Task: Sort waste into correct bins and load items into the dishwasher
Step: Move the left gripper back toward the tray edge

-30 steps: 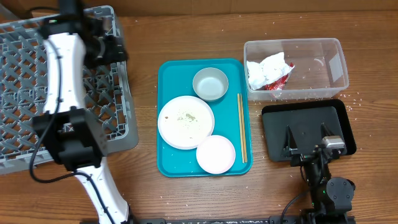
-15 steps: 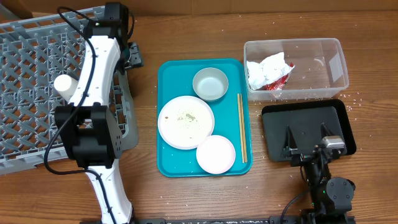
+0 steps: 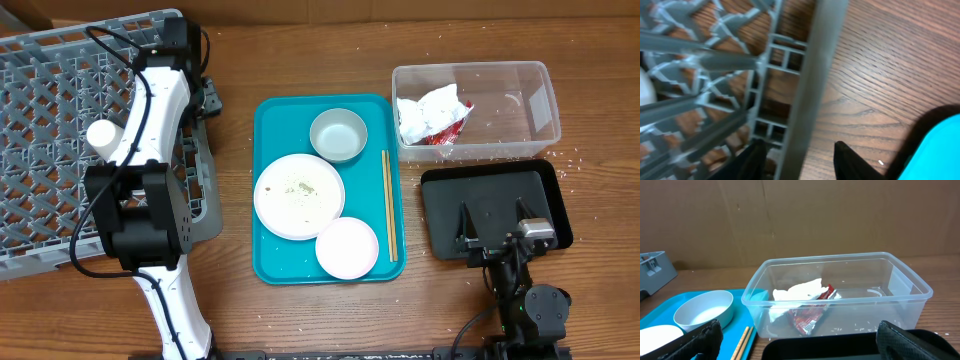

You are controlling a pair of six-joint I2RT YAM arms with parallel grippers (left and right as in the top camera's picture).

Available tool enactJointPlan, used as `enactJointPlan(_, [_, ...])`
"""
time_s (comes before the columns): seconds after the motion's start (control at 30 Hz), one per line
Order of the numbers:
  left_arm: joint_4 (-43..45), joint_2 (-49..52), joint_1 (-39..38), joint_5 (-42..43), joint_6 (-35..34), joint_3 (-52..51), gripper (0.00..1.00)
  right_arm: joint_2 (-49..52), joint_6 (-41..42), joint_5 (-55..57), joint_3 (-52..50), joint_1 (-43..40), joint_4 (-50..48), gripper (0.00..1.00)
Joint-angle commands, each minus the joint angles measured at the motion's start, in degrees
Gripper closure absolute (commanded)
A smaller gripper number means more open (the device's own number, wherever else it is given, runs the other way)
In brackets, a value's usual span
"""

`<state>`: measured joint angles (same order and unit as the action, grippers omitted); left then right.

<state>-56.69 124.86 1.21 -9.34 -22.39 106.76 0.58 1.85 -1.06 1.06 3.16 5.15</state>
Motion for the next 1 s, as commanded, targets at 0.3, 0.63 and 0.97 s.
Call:
enactJointPlan(0.3, [-2.62,0.50,-0.15,5.18,9.27,-1.51,0.96,-0.42,-0.17,0.37,-0.59,0.42,-0.31,0.00])
enactJointPlan(0.63, [-11.02,0.50,-0.09,3.39,19.23,-1.51,0.89,-0.42,-0.17,0.37,-0.59,0.42,-0.31,0.00])
enactJointPlan(0.97, [-10.05,0.50,0.04,2.97,17.68,-1.51,0.90,-0.42,-0.17,0.37,-0.59,0.42,-0.31,0.00])
